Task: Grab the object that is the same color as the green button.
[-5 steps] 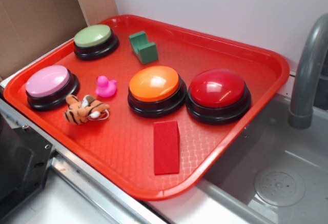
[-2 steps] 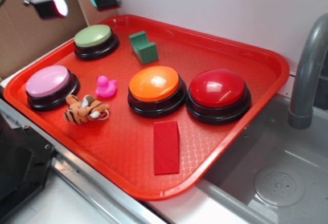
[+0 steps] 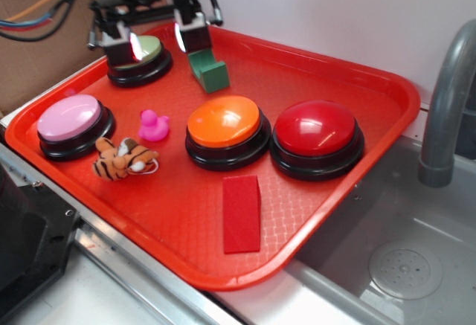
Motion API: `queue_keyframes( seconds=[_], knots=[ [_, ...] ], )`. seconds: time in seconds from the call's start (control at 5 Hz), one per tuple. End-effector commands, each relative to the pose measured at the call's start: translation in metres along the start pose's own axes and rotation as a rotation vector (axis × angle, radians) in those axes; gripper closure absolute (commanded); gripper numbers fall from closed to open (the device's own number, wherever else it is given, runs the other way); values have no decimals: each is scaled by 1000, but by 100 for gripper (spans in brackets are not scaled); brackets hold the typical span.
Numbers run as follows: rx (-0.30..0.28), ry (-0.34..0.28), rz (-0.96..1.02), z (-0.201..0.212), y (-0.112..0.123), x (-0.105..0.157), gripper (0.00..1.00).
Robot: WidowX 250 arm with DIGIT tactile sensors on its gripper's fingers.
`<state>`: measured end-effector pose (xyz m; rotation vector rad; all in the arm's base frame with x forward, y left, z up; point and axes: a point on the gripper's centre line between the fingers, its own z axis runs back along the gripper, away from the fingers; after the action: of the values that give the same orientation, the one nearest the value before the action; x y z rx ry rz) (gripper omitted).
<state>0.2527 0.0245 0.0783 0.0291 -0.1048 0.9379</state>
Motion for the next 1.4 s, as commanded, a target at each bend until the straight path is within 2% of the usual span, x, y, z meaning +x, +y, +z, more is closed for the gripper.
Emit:
queue_keyframes(
  seconds=[0.0, 0.2, 0.4, 0.6, 0.8, 1.0, 1.2],
  knots=[
    [-202, -43, -29, -13, -17, 39, 0],
    [-274, -40, -46, -21, -32, 41, 0],
    [-294, -34, -67, -26, -43, 37, 0],
    [-248, -3, -57, -42, -42, 36, 0],
    [-126, 18, -7, -52, -33, 37, 0],
    [-101, 13, 26, -61, -38, 38, 70],
    [-133, -14, -22, -58, -27, 30, 100]
  ],
)
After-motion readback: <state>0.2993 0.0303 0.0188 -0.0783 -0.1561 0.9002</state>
